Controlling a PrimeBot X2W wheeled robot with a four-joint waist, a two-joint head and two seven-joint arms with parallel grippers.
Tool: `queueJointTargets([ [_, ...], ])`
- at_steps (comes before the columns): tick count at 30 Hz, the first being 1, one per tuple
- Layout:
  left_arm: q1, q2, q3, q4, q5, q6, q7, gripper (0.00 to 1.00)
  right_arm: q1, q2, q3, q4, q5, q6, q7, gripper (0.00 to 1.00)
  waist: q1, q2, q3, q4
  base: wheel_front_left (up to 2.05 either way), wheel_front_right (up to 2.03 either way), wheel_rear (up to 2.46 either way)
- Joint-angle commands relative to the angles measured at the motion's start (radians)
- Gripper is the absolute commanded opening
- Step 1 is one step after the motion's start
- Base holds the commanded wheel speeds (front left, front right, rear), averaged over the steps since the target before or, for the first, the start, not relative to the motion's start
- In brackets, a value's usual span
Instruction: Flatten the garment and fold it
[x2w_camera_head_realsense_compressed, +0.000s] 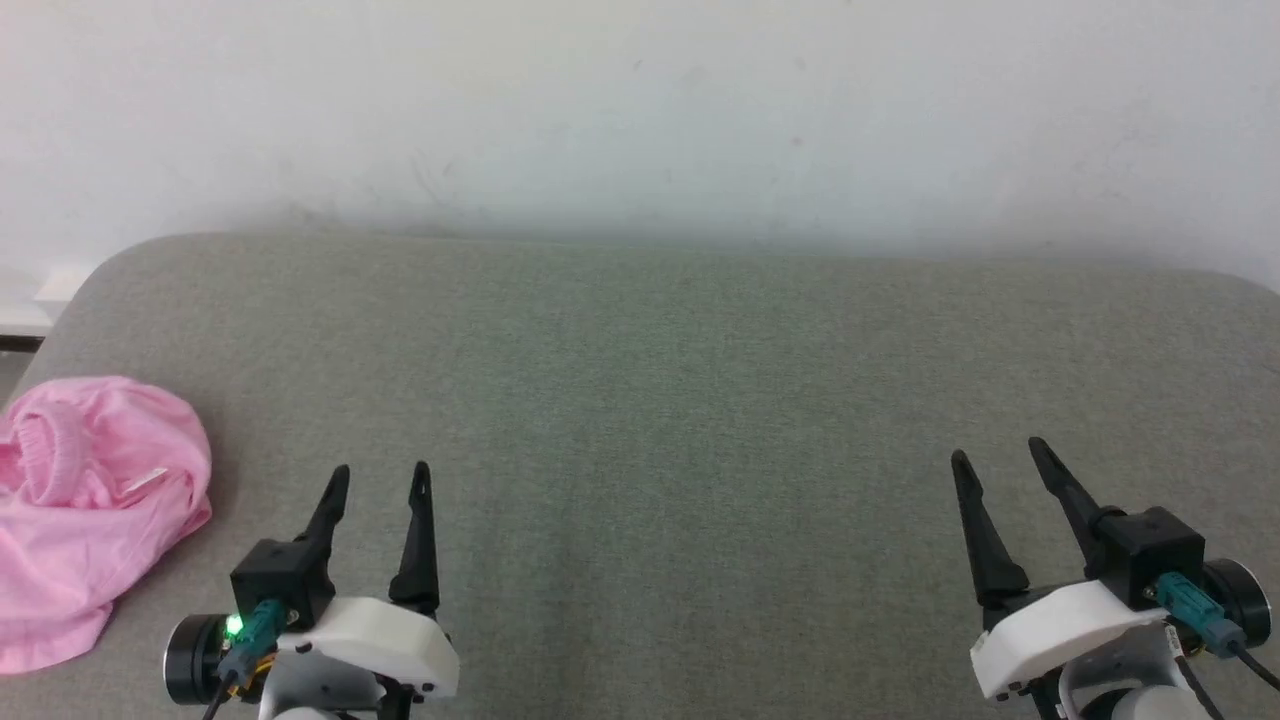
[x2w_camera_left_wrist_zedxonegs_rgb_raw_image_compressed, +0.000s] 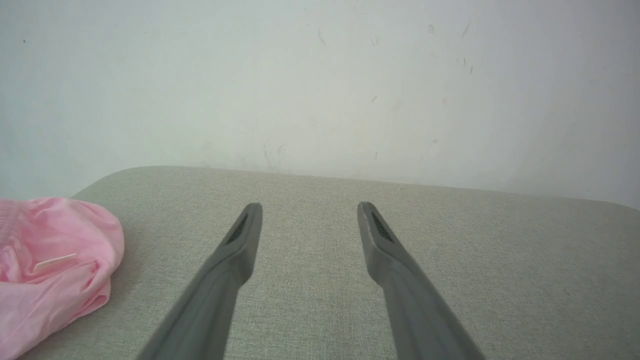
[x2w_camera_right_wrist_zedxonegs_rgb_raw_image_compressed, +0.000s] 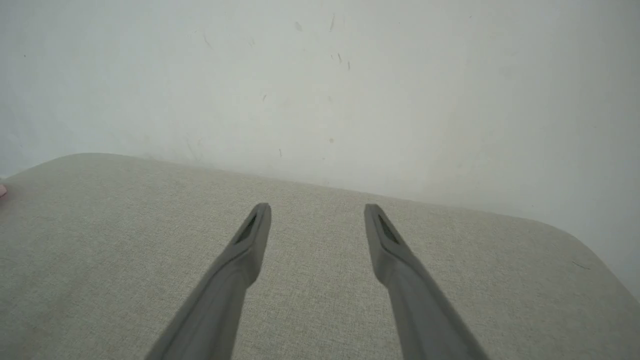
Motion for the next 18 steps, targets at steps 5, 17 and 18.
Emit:
queueJointTargets([
  [5, -0.013, -0.001, 0.017, 0.006, -0.014, -0.002, -0.018, 1.0, 0.008, 0.002, 0.004, 0.002, 0.006, 0.0, -0.014, 1.0, 0.0, 0.0, -0.001, 0.047, 0.0, 0.0, 0.0],
  [17, -0.015, -0.001, 0.049, 0.009, -0.034, 0.002, -0.043, 1.0, 0.006, 0.002, 0.023, 0.006, 0.009, 0.0, -0.025, 1.0, 0.0, 0.0, 0.006, 0.14, 0.0, 0.0, 0.0],
  [18, -0.015, -0.001, 0.052, 0.009, -0.036, 0.002, -0.045, 1.0, 0.005, 0.002, 0.025, 0.006, 0.01, 0.0, -0.026, 1.0, 0.0, 0.0, 0.007, 0.148, 0.0, 0.0, 0.0],
])
